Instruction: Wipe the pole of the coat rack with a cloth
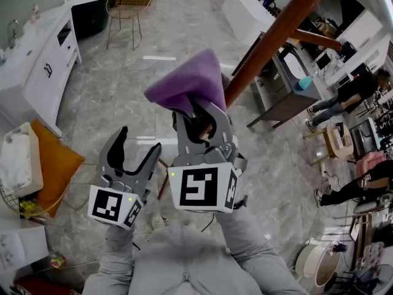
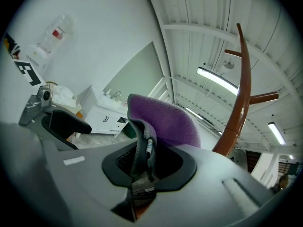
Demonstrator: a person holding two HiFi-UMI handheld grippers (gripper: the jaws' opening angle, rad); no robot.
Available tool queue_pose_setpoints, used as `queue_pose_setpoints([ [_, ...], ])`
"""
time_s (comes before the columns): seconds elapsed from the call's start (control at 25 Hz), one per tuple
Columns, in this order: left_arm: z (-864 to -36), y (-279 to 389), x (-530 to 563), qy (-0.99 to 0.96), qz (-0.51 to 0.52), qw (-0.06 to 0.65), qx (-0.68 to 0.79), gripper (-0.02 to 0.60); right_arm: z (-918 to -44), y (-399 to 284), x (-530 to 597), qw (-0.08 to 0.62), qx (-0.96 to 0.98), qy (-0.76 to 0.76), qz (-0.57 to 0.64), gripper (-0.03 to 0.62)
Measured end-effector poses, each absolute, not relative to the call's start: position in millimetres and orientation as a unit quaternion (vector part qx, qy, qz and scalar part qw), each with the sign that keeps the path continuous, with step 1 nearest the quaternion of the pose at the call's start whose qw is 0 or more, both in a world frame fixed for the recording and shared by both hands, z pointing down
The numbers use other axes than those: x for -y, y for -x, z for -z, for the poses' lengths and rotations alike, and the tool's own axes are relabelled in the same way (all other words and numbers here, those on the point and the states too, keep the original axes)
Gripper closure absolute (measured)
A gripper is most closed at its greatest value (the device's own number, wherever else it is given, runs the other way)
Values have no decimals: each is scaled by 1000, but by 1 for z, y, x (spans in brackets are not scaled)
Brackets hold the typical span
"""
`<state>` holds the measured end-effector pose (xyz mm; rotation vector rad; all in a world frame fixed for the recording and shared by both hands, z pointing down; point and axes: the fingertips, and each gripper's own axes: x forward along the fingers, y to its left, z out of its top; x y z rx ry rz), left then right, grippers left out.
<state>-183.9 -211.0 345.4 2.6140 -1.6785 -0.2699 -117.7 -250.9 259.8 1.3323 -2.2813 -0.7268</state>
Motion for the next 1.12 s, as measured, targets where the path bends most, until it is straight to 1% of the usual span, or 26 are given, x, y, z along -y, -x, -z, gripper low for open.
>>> queue_pose_setpoints([
  [0.16,-347,186,210,-836,85,13,542,204,-267,133,237,196,831,-450,260,542],
  [0.36,-347,188,207,-833,81,14,547,204,-258,146,211,155,855,-420,261,542],
  [0.6,-350,188,203,-827,76,17,556,204,-249,136,179,127,871,-382,279,542],
  [0.72,-352,187,200,-824,72,18,561,204,-253,122,169,113,880,-372,274,542],
  [0.92,-356,175,195,-822,66,22,565,204,-268,82,163,94,894,-372,231,542],
  [1.12,-357,164,192,-820,64,24,568,204,-288,33,170,99,895,-384,206,542],
])
